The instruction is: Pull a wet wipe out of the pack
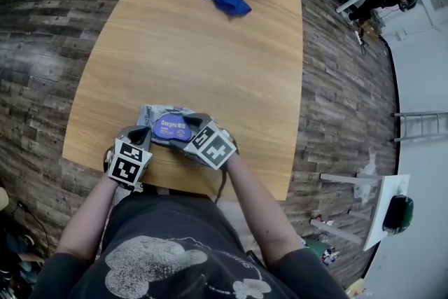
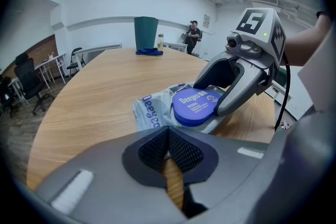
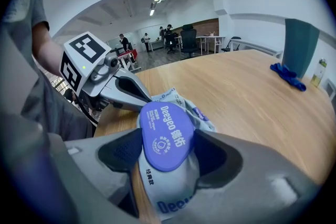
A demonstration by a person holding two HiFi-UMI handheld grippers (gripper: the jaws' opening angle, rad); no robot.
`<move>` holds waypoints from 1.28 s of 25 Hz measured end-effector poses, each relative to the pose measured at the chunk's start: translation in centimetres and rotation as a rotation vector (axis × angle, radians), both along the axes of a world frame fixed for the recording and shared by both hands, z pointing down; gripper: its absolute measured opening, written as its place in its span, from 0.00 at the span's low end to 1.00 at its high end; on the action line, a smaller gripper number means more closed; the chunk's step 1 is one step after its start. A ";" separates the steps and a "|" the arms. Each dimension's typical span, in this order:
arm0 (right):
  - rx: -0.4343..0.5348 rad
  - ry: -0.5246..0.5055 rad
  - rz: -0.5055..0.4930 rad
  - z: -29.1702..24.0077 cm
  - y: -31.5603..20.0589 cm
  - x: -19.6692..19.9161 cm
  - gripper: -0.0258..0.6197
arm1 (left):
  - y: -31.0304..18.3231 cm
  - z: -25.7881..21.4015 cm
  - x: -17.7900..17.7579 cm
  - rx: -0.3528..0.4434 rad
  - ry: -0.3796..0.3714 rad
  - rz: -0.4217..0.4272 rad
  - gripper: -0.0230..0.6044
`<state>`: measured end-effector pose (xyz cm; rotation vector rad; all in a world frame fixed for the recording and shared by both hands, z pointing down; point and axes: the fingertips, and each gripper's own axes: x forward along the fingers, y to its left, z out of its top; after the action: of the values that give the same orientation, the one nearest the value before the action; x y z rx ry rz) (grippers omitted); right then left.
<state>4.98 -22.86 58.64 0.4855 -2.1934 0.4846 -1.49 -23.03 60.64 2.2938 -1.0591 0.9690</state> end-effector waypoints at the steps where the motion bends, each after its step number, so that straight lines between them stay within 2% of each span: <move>1: -0.010 -0.013 0.007 -0.1 0.0 0.0 0.51 | 0.0 0.0 0.0 0.001 0.000 0.000 0.07; 5: -0.049 -0.068 0.034 -0.5 -0.2 0.0 0.51 | 0.0 -0.1 -0.1 0.002 0.001 -0.001 0.07; 8: -0.040 -0.058 0.026 -0.6 -0.1 0.0 0.51 | 0.0 0.0 -0.1 -0.002 0.003 -0.002 0.07; 10: 0.000 -0.022 0.014 -0.5 0.0 -0.1 0.51 | 0.0 0.0 -0.1 -0.006 0.007 -0.002 0.07; 14: 0.139 0.045 -0.004 -0.7 0.2 -0.2 0.51 | 0.0 -0.1 -0.2 -0.007 0.011 0.000 0.07; 19: 0.263 0.065 0.009 -1.9 0.0 -0.1 0.50 | -0.1 -0.2 -0.3 -0.009 0.016 0.000 0.07; 24: 0.287 0.007 0.041 -3.0 0.2 -0.3 0.38 | -0.1 0.0 -0.3 -0.007 0.017 0.002 0.07; 29: 0.307 0.001 0.046 -3.4 0.3 -0.1 0.34 | -0.1 0.0 -0.2 -0.005 0.016 0.007 0.07; 32: 0.332 -0.012 0.063 -4.3 0.1 -0.4 0.24 | -0.1 -0.1 -0.2 -0.002 0.013 0.012 0.07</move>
<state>4.57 -22.76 54.32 0.7315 -2.2854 0.1538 -1.73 -23.17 60.57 2.3049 -1.0397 0.9580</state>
